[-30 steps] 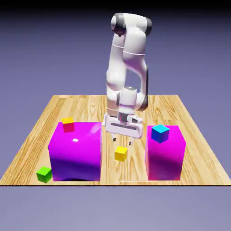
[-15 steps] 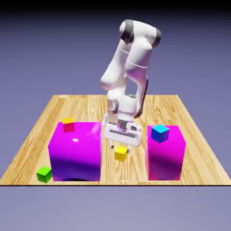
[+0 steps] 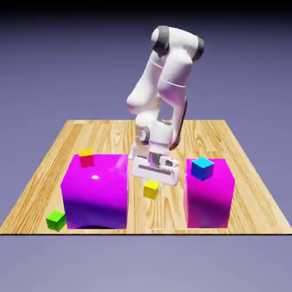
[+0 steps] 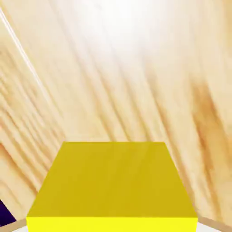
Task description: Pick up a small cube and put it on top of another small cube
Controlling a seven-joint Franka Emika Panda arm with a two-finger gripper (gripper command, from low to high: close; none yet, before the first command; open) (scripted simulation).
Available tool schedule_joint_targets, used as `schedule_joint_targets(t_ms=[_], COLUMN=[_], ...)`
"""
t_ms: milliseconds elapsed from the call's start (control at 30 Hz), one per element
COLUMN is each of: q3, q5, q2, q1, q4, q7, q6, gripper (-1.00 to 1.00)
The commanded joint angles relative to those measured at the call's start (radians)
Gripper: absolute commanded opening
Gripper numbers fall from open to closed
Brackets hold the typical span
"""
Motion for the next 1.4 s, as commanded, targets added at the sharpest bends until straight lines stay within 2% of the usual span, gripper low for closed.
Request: schedule_joint_targets(t_ms=[0, 400, 567, 1367], q3=[-0.029, -0.351, -0.366, -0.912], q5=[0.022, 0.282, 0.173, 0.373], q2=[0.015, 0.191, 0.162, 0.177], q1=[0.036, 0.471, 0.608, 1.478], q4=[-0.006, -0.063, -0.029, 0.360], q7=[-0.018, -0.220, -0.180, -0.414], q6=[-0.011, -0.150, -0.289, -0.775], gripper=[-1.00, -1.00, -1.00, -1.00])
